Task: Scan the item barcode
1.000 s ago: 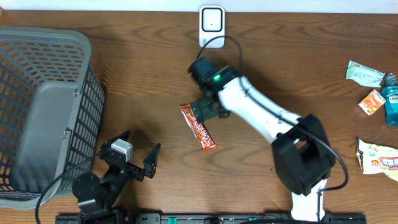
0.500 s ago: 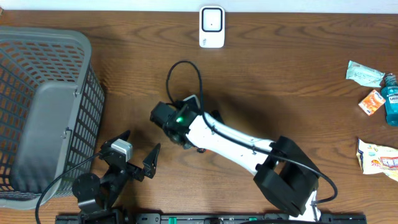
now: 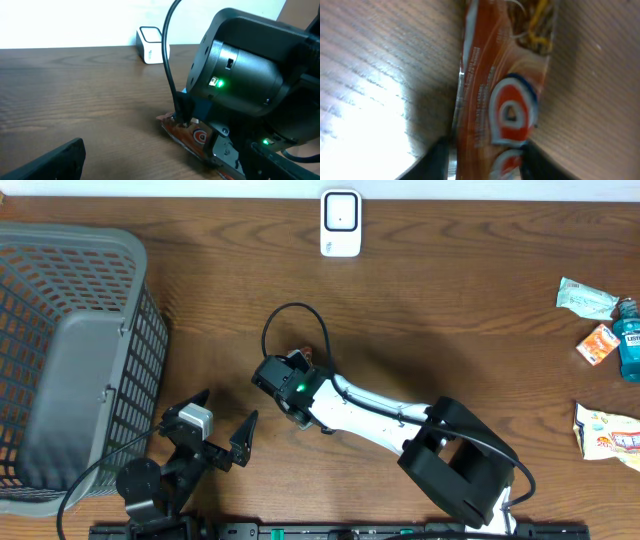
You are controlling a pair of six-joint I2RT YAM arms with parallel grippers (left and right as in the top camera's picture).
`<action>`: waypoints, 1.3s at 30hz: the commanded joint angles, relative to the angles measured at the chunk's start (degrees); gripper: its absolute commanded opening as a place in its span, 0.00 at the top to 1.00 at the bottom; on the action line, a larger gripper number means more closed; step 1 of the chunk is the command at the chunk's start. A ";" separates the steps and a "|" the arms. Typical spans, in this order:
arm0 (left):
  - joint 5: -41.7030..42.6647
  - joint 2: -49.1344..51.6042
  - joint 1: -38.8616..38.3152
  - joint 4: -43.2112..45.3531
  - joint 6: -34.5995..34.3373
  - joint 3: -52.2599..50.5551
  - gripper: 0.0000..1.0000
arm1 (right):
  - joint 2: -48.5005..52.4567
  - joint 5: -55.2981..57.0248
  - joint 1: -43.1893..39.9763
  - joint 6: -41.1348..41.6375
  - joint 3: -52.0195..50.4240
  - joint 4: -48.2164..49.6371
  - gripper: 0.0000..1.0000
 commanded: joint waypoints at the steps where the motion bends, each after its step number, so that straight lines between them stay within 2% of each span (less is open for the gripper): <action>1: 0.76 -0.26 0.09 -1.27 -0.28 -0.96 0.03 | -0.81 1.20 -2.14 -0.20 -0.81 -0.52 0.91; 3: 0.76 -0.26 0.09 -1.27 -0.31 -0.96 0.02 | -0.81 -2.97 -5.42 0.79 -0.79 -1.49 0.99; 5: 0.76 -0.26 0.09 -1.27 -0.28 -0.96 0.02 | -0.83 -9.25 -8.55 -0.17 -0.74 -1.44 0.99; 13: 0.76 -0.26 0.09 -1.27 -0.31 -0.96 0.02 | -0.83 -63.65 -29.22 -27.52 -0.26 -3.91 0.98; 14: 0.76 -0.26 0.09 -1.27 -0.31 -0.96 0.02 | -0.83 -67.41 -31.17 -30.34 -0.26 -4.98 0.91; 16: 0.76 -0.26 0.09 -1.27 -0.31 -0.96 0.02 | -0.83 -69.88 -34.58 -32.89 -0.26 -6.97 0.70; 18: 0.76 -0.26 0.09 -1.27 -0.31 -0.96 0.02 | -0.83 -66.86 -37.51 -32.20 -0.26 -7.93 0.66; 21: 0.76 -0.26 0.09 -1.27 -0.31 -0.96 0.02 | -0.83 -62.88 -40.33 -30.01 -0.26 -8.07 0.51; 22: 0.76 -0.26 0.09 -1.27 -0.28 -0.96 0.02 | -0.85 -63.04 -40.81 -30.03 -0.22 -8.07 0.44; 23: 0.76 -0.26 0.09 -1.27 -0.31 -0.96 0.02 | -0.85 -62.95 -40.87 -30.03 -0.13 -8.04 0.32; 26: 0.76 -0.26 0.09 -1.27 -0.31 -0.96 0.02 | -1.29 -60.08 -39.65 -30.01 0.81 -8.15 0.06; 27: 0.76 -0.26 0.09 -1.27 -0.31 -0.96 0.02 | -1.73 -58.58 -38.75 -29.97 1.16 -8.24 0.01; 31: 0.76 -0.26 0.09 -1.27 -0.28 -0.96 0.02 | -4.85 -45.27 -32.85 -25.27 1.77 -5.90 0.01; 35: 0.76 -0.26 0.09 -1.27 -0.31 -0.96 0.02 | -6.86 -21.57 -23.82 -13.57 1.75 -3.74 0.01; 36: 0.76 -0.26 0.09 -1.27 -0.31 -0.96 0.02 | -6.86 -19.98 -23.06 -12.61 1.75 -3.76 0.01; 37: 0.76 -0.26 0.09 -1.27 -0.31 -0.96 0.02 | -6.82 -11.43 -18.69 -7.85 1.64 -4.09 0.01; 39: 0.76 -0.26 0.09 -1.27 -0.31 -0.96 0.02 | -6.80 -5.33 -15.06 -4.83 1.31 -4.00 0.01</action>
